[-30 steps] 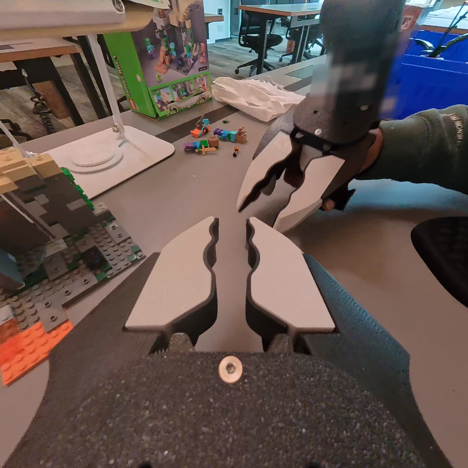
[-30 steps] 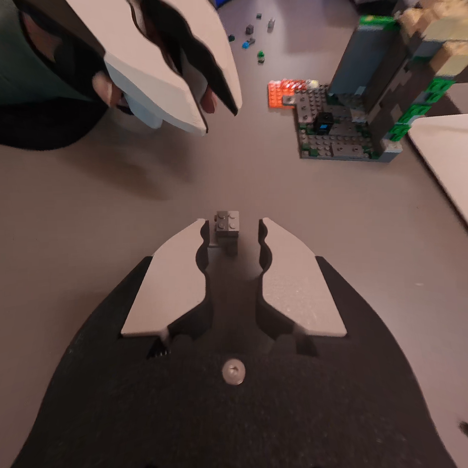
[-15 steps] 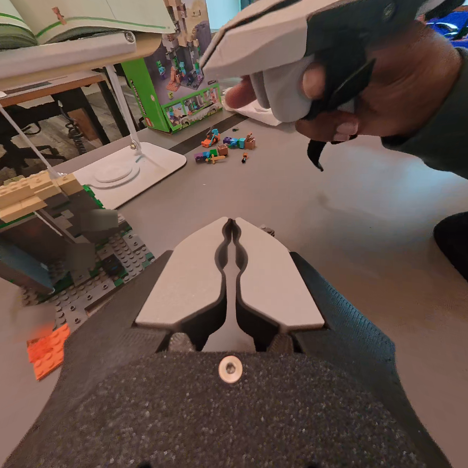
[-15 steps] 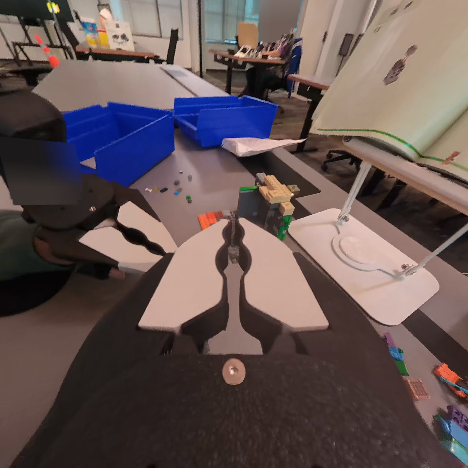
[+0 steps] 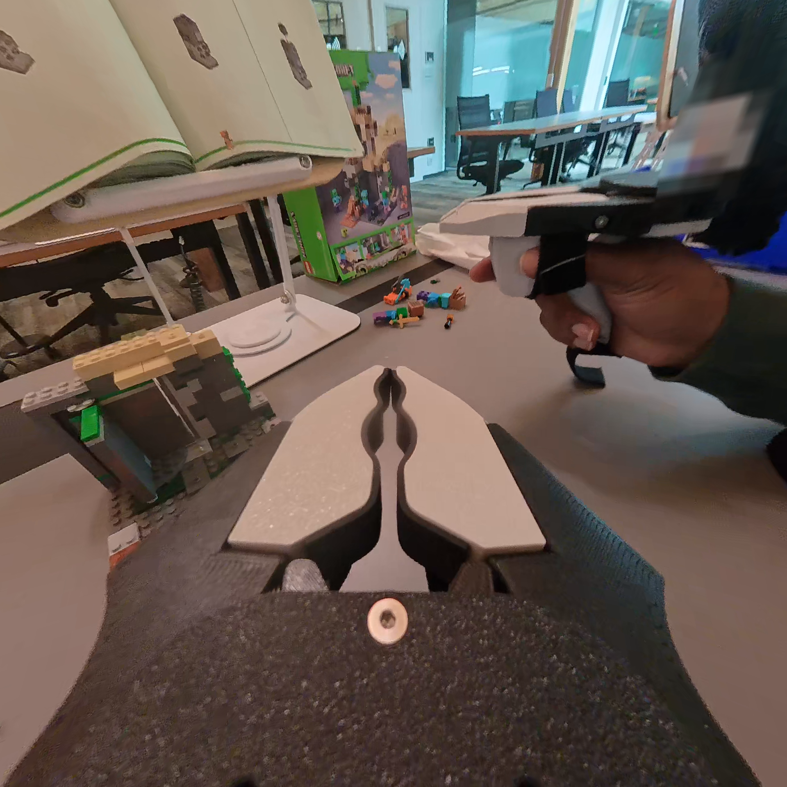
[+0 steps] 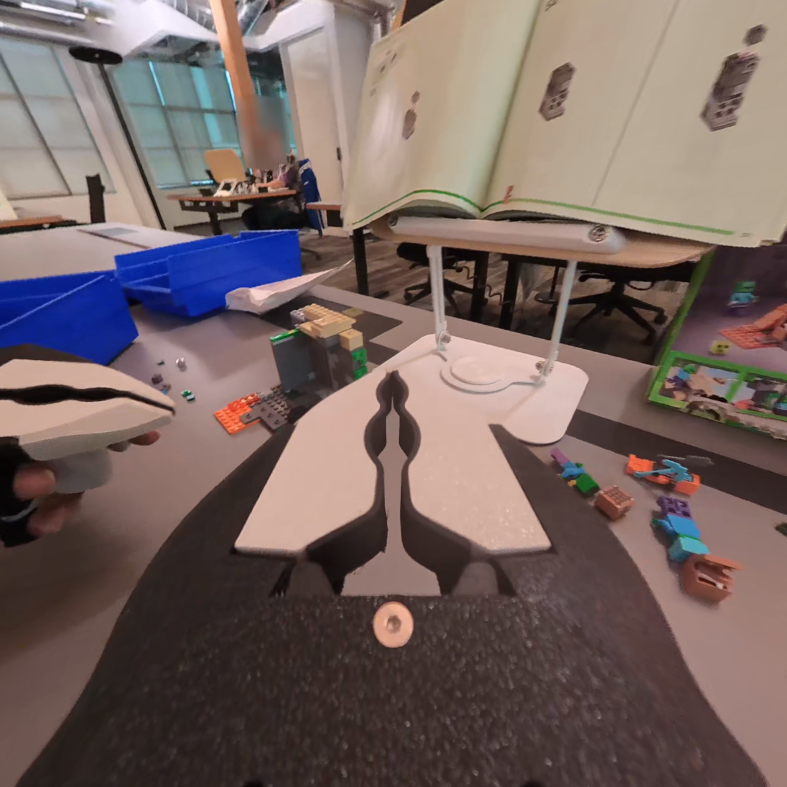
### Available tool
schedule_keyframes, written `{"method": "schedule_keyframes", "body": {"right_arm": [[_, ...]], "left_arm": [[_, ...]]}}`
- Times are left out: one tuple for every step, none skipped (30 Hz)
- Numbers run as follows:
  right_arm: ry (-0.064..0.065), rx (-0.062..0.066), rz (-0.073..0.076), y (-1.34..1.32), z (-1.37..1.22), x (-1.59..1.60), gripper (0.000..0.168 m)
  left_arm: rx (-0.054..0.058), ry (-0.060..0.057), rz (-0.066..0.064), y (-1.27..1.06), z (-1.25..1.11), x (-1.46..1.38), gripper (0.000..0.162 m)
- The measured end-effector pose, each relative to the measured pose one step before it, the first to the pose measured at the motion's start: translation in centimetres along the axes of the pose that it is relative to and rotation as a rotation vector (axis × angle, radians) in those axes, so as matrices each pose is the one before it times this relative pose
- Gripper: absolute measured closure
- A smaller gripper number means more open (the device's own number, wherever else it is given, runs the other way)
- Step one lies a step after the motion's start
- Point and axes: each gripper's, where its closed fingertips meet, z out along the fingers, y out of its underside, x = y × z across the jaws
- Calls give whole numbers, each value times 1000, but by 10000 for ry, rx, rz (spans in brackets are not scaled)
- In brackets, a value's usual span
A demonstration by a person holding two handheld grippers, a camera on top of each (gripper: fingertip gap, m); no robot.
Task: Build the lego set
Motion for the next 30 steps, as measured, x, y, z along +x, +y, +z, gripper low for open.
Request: {"method": "schedule_keyframes", "body": {"right_arm": [[57,90,-22,-133,-60,243,168],[77,93,-49,-167,-86,280,168],[126,92,-37,-217,-110,350,168],[124,117,4,-303,-150,367,168],[106,151,56,-363,-199,333,168],[57,146,72,-362,-189,272,168],[41,90,35,-271,-184,225,168],[90,57,-24,-194,-155,271,168],[123,61,-61,-177,-133,297,168],[108,48,-54,-126,-90,266,168],[95,17,-14,-69,-29,216,168],[95,-4,15,-7,5,194,168],[94,-17,14,54,32,140,168],[88,-5,-2,82,54,97,168],[70,14,-36,91,73,30,168],[61,10,-101,131,98,-21,168],[42,-21,-183,197,134,-93,168],[25,-42,-243,212,156,-142,168],[28,-32,-256,146,119,-169,168],[3,-35,-224,100,98,-208,168],[-23,-32,-166,56,39,-248,168],[-26,0,-115,27,-2,-255,168],[-37,6,-107,12,-36,-290,168],[-38,-13,-138,31,-35,-298,168],[-49,4,-155,-15,-21,-299,168],[-69,33,-131,-63,-13,-292,168],[-80,37,-93,-82,15,-268,168],[-83,32,-76,-61,28,-255,168],[-62,29,-79,-8,12,-213,168],[-30,21,-60,27,22,-157,168]], "left_arm": [[128,30,-138,-341,-159,-10,162],[110,3,-99,-258,-111,-35,162],[90,-33,-69,-171,-71,-80,162],[61,-77,-28,-70,-30,-141,162],[33,-95,2,40,12,-161,162],[3,-81,2,114,65,-154,162],[0,-49,-10,156,88,-104,162],[-5,-16,-14,161,104,-50,162],[-52,-37,-19,230,110,-89,162],[-82,7,-16,245,116,-23,162],[-60,5,-25,190,84,-40,162],[7,-18,4,50,39,-66,162],[35,-31,43,-42,-4,-106,162],[54,-51,47,-122,-40,-135,162],[99,-79,40,-207,-64,-169,162],[158,-116,57,-264,-52,-234,162],[174,-161,59,-231,47,-309,162],[139,-153,39,-169,163,-316,162],[154,-118,14,-237,250,-272,162],[185,-99,24,-346,350,-253,162],[164,-125,78,-358,408,-266,162],[141,-148,134,-376,483,-266,162],[150,-141,133,-411,558,-230,162],[158,-75,128,-414,642,-104,162],[135,-94,143,-320,704,-131,162],[86,-118,141,-218,664,-166,162],[98,-47,86,-216,546,-71,162],[81,87,1,-154,359,123,162],[22,185,-6,35,140,266,162],[-18,178,72,219,-61,267,162]]}}
